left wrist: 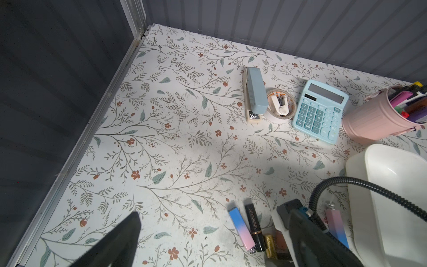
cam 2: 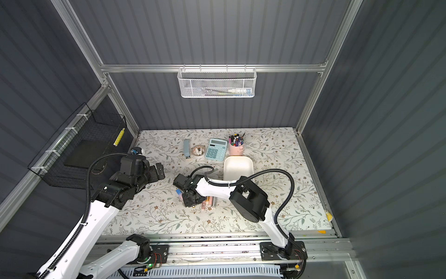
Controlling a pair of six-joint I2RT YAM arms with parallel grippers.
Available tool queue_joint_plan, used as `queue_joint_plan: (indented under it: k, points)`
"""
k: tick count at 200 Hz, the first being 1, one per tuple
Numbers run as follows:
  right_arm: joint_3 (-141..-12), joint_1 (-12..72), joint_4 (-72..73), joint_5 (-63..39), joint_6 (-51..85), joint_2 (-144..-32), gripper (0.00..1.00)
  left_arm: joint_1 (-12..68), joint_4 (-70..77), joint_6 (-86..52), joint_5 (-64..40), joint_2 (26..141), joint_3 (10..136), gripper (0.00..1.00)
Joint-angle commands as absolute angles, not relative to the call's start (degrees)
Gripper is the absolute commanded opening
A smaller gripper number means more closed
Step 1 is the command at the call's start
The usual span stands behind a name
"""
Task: Put the lipstick into the storage box
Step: Pick up the lipstick at the center of the board.
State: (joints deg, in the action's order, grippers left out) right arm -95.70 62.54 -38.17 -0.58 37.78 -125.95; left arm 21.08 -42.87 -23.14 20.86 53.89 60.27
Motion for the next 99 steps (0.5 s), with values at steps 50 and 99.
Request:
queue_joint_plan:
  k: [50, 99]
  points:
    - [-95.2, 62.6, -42.3, 1.1, 37.5, -124.6, 0.20, 21.3, -43.2, -22.2, 20.6, 54.4, 59.9, 1.00]
    - [-93.3, 62.6, -42.2, 1.1, 37.5, -119.7, 0.21, 21.3, -43.1, -22.1, 20.6, 54.6, 60.1, 1.00]
